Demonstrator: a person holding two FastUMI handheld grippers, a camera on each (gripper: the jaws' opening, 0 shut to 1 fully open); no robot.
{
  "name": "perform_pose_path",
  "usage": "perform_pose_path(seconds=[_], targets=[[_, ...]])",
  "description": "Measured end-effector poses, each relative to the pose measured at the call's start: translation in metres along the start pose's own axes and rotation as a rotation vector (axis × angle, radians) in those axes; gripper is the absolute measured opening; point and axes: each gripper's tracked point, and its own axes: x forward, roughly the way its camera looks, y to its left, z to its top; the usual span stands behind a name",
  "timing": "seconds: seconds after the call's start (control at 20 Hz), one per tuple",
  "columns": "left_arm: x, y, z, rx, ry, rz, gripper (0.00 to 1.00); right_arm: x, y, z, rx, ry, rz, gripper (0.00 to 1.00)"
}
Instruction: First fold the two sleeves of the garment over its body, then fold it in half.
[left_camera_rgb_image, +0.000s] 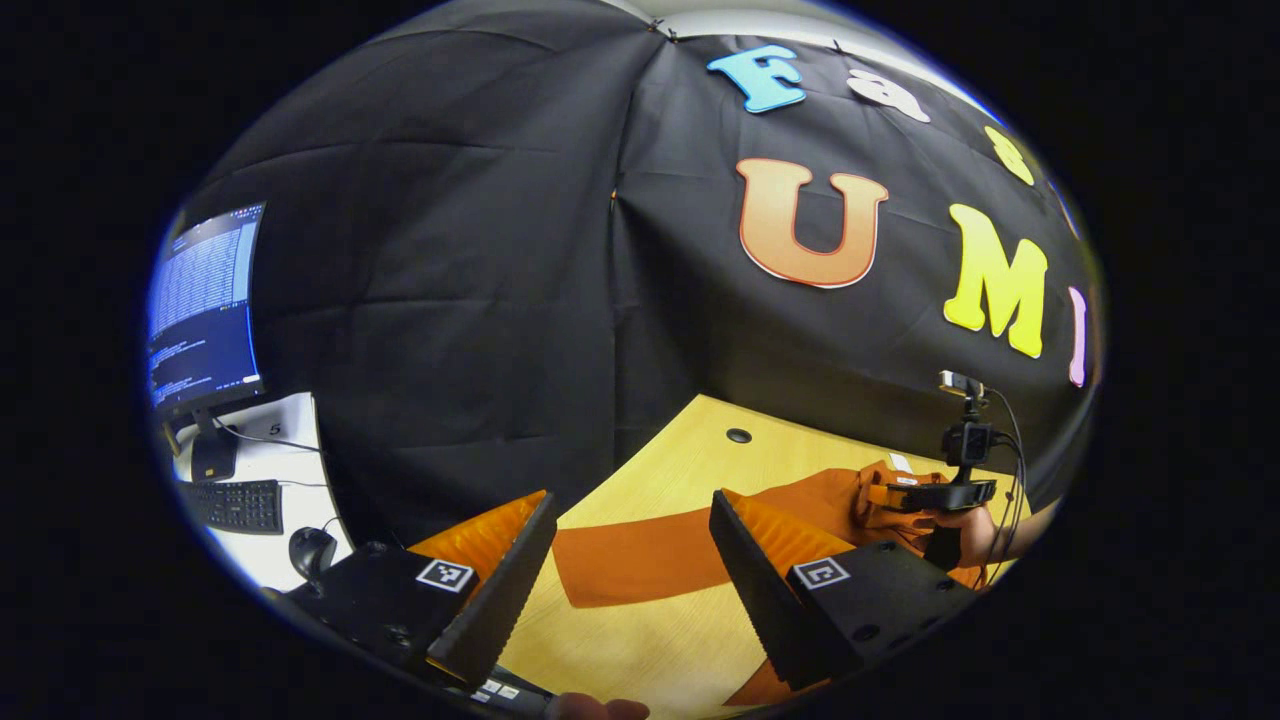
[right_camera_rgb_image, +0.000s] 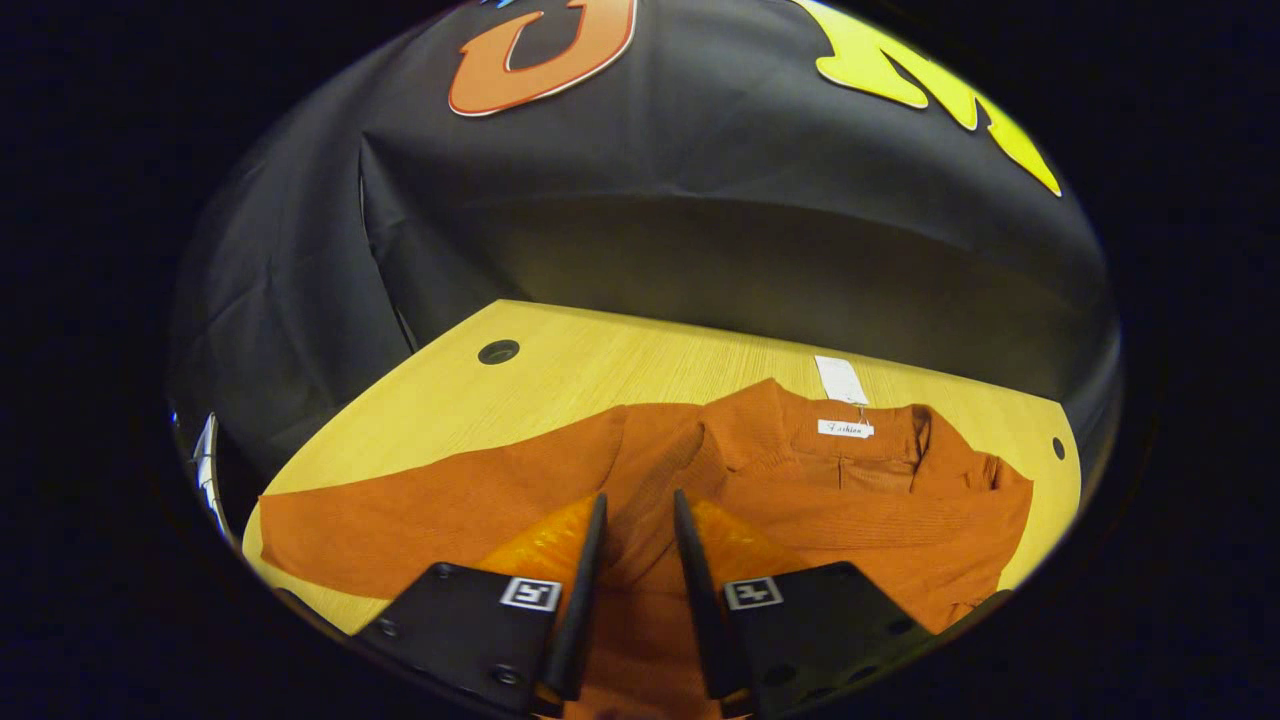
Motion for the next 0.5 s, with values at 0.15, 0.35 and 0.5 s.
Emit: perform_pose_path(seconds=[0.15, 0.35, 0.5], targets=[[0.009, 0.011, -0.008, -0.013, 0.010, 0.021, 0.99, -0.012, 0.002, 0.003, 0.000, -0.011, 0.003, 0.72], [0.028, 0.028, -0.035, -0.031, 0.043, 0.043, 0.97, -0.048, 0.014, 0.000, -0.041, 0.004, 0.045, 0.72], [0.046, 0.040, -0.074, -0.069, 0.116, 0.055, 0.97, -0.089, 0.023, 0.007, -0.081, -0.024, 0.103, 0.72]])
